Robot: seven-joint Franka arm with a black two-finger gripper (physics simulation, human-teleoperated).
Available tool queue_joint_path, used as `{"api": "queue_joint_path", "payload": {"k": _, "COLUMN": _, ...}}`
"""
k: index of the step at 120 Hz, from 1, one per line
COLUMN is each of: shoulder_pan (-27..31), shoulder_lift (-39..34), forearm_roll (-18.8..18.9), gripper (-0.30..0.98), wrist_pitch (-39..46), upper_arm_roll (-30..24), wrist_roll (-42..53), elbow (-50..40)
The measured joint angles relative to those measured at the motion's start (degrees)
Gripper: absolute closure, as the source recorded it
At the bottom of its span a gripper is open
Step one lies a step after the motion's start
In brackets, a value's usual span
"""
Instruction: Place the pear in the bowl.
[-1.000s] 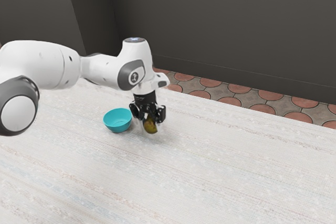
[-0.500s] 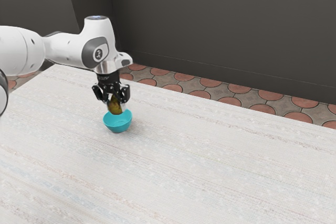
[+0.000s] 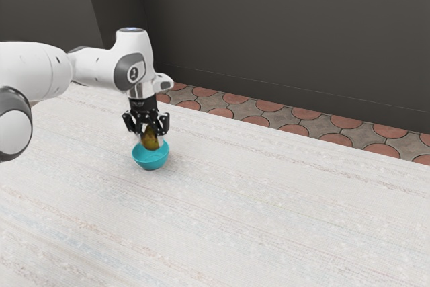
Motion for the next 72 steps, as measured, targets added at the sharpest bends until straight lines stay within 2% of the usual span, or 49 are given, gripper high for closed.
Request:
{"api": "queue_joint_path", "payload": {"k": 24, "shoulder_pan": 1.0, "shoulder_lift": 2.6, "forearm_roll": 0.3, "gripper": 0.54, "wrist_pitch": -1.7, "upper_arm_roll": 0.0, "wrist_roll": 0.3, "elbow": 2.8}}
{"api": "queue_joint_path", "payload": {"k": 46, "shoulder_pan": 0.9, "shoulder_lift": 2.8, "forearm_roll": -0.6, "gripper": 0.26, "wrist_pitch": -2.2, "upper_arm_roll": -0.1, "wrist_roll": 1.0, "elbow": 3.1}}
{"api": "queue_joint_path", "payload": {"k": 72, "shoulder_pan": 0.8, "shoulder_lift": 2.3, "forearm_roll": -1.0, "gripper": 0.10, "wrist_pitch": -2.0, "upper_arm_roll": -0.3, "wrist_roll": 1.9, "elbow": 2.6}}
